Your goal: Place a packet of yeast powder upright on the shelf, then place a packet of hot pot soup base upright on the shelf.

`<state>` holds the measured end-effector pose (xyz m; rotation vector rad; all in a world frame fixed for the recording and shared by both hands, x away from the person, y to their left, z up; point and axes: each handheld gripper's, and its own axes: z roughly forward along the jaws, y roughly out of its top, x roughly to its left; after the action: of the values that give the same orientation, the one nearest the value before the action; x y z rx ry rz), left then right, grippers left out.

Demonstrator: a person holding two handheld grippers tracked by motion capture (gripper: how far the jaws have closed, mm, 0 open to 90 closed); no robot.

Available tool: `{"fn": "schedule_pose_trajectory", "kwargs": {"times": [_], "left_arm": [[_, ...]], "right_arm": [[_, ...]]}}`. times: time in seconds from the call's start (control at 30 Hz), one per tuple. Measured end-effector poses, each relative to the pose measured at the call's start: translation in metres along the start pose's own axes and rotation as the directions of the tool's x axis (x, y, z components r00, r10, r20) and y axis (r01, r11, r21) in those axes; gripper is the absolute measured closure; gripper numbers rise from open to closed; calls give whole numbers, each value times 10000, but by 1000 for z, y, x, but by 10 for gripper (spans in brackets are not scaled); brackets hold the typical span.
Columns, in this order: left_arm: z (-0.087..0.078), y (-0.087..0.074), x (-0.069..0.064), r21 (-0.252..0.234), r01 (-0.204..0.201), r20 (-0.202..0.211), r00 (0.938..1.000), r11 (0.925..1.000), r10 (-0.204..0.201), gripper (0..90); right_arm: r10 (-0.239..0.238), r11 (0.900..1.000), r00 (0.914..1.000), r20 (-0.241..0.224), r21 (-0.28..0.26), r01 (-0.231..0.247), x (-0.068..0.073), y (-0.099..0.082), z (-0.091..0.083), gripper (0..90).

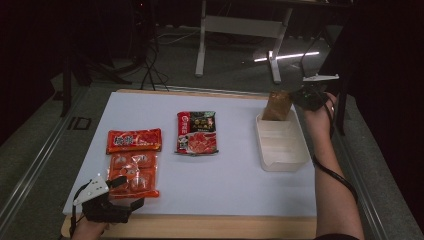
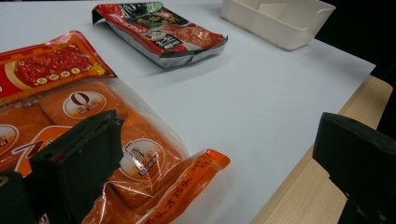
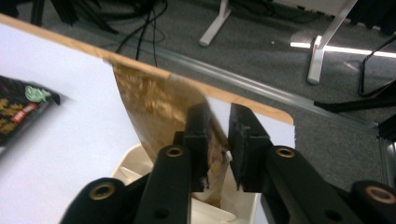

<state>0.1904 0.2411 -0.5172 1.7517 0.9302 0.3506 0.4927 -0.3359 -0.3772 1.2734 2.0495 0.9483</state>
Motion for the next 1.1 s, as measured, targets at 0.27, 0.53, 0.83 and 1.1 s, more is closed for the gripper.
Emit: {"fn": "schedule_pose_trajectory", "kwargs": {"times": [0.27,0.53,0.83,1.1], "left_arm": [[0,0,-1,100,72,56,10000,9999,-72,17],[0,1,-1,50,3,5,10000,10000,-3,17],[0,2,-4,42,57,209,9998,10000,-58,18],[8,12,-10,476,-133,864,9962,9988,92,18]], "right_arm": [[-160,9977,9990,-413,-666,132,14,5,-24,651],[-588,9881,9860,-1558,-1494,353,53,4,-48,572],[-1117,9761,9683,-2235,-2074,647,93,-14,-59,405],[-1137,9608,9479,-2975,-2758,286,131,-48,-72,166]]}}
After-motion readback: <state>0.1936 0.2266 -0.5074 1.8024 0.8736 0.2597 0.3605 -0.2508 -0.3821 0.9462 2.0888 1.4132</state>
